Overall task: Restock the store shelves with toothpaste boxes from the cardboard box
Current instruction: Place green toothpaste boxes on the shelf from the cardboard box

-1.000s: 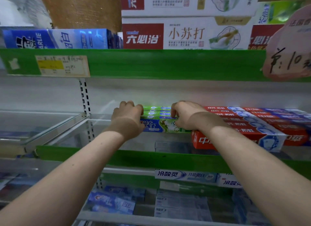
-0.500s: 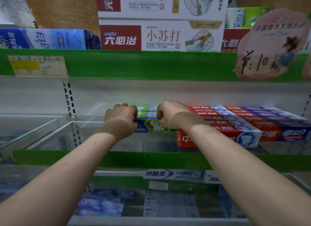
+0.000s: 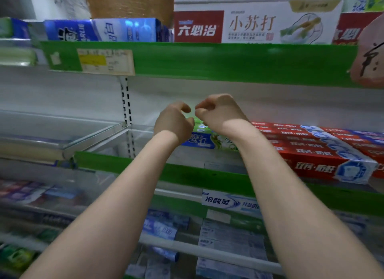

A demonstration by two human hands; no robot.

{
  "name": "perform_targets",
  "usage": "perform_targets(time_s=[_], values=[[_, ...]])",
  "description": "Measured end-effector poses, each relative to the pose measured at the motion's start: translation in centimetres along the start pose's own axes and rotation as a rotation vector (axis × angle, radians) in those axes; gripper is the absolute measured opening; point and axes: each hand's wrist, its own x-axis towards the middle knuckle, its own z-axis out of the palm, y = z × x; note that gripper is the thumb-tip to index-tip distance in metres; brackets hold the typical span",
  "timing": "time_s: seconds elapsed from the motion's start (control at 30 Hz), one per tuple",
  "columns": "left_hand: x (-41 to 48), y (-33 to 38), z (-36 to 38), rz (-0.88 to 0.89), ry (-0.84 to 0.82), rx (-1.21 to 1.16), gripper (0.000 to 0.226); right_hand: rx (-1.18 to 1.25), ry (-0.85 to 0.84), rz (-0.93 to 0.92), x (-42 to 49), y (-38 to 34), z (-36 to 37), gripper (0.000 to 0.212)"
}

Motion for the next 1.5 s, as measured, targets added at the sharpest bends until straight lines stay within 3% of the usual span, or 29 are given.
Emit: perform_targets(time_s=[0.2,0.37,0.53,0.73,1.5], values=[[-4.3,-2.3,-3.5,-0.148,0.254,-0.417,0.019,0.5,0.086,0.009,-4.1,-2.2,5.8,0.027],[-9.7,-7.3,-7.3,-0.272,0.53,-0.6,0.016,0.727,-0.098,-0.051,-7.8,-4.0,10.9,0.022],[-14.9,-13.0,-11.8,-0.534,0.749,-0.715,0.015,0.902,-0.308,0.081,-11.1,-6.6,17.8,0.021],[-21.1,-17.7,-18.0,-0.671,0.929,-0.723,0.014,0.912,-0.586,0.107,-16.9,-11.8,24.4,0.016],[-45.9,-28.5,-42.6,-0.896,1.338,-0.57,0.012,0.897,-1.213,-0.017,-40.6,-35.3,40.0,0.008]])
